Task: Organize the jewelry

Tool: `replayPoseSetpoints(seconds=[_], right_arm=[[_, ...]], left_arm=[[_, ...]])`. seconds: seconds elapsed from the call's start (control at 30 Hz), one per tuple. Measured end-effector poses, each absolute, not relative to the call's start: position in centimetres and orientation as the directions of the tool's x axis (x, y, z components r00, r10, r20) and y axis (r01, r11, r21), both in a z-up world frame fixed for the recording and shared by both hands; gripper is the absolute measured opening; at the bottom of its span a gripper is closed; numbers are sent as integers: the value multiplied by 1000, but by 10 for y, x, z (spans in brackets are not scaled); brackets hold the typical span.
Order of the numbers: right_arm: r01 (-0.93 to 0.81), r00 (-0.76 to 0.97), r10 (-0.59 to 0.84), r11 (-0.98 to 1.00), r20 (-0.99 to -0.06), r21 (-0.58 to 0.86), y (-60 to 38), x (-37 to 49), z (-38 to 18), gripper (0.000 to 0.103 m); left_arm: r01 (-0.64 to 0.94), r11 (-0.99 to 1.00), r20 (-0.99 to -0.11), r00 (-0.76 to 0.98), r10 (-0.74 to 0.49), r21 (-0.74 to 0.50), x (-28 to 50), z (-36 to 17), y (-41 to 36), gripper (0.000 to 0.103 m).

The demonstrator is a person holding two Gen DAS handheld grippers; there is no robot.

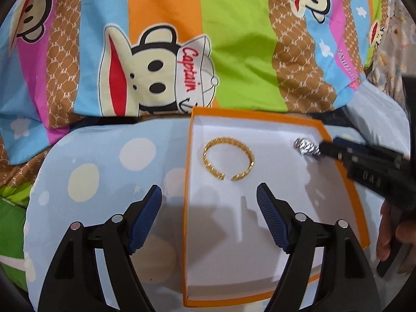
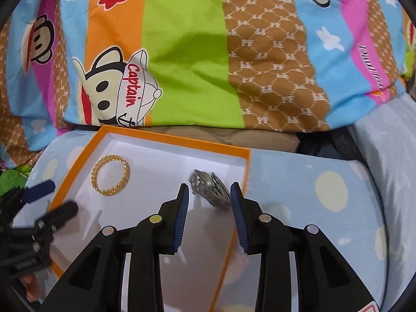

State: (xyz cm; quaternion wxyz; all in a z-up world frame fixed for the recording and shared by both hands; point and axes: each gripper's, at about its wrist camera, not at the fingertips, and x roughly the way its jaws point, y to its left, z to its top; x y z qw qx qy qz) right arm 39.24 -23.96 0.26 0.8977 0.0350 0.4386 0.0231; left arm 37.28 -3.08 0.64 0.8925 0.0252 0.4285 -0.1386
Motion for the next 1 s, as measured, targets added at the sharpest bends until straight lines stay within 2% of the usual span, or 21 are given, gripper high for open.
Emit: replayPoseSetpoints(seconds=[0.13,0.2,0.27,0.4,0.47,0.5,0.7,1.0], right_arm=[[-50,582,83,997,-809,66,-231,409,-9,33],[-63,570,89,996,-817,64,-229,412,-12,29],[-69,571,86,996,-817,57,-229,411,-11,20],[-75,566,67,997,-822,29,-229,409,-12,12],[-81,579,59,997,-813,15,-227,405,-8,2],[-91,589,60,996,-806,7,-224,402,-6,1],[-235,558,122,972,-821,-15,-194,377,-9,1],[-87,635,106,994,-765,66,-235,353,25,4]], left_arm=[[274,961,-787,582,-206,-49,366,-3,-30,73],[282,959,-798,570,-196,-35,365,-6,-31,73],[290,956,-807,557,-198,-34,363,-10,-31,73],[306,951,-832,517,-202,-41,358,-21,-35,72],[305,952,-826,529,-192,-25,354,-21,-36,72],[306,952,-828,527,-192,-26,352,-20,-37,72],[302,953,-825,533,-189,-24,343,-21,-38,72],[276,960,-824,533,-192,-46,332,-22,-34,72]])
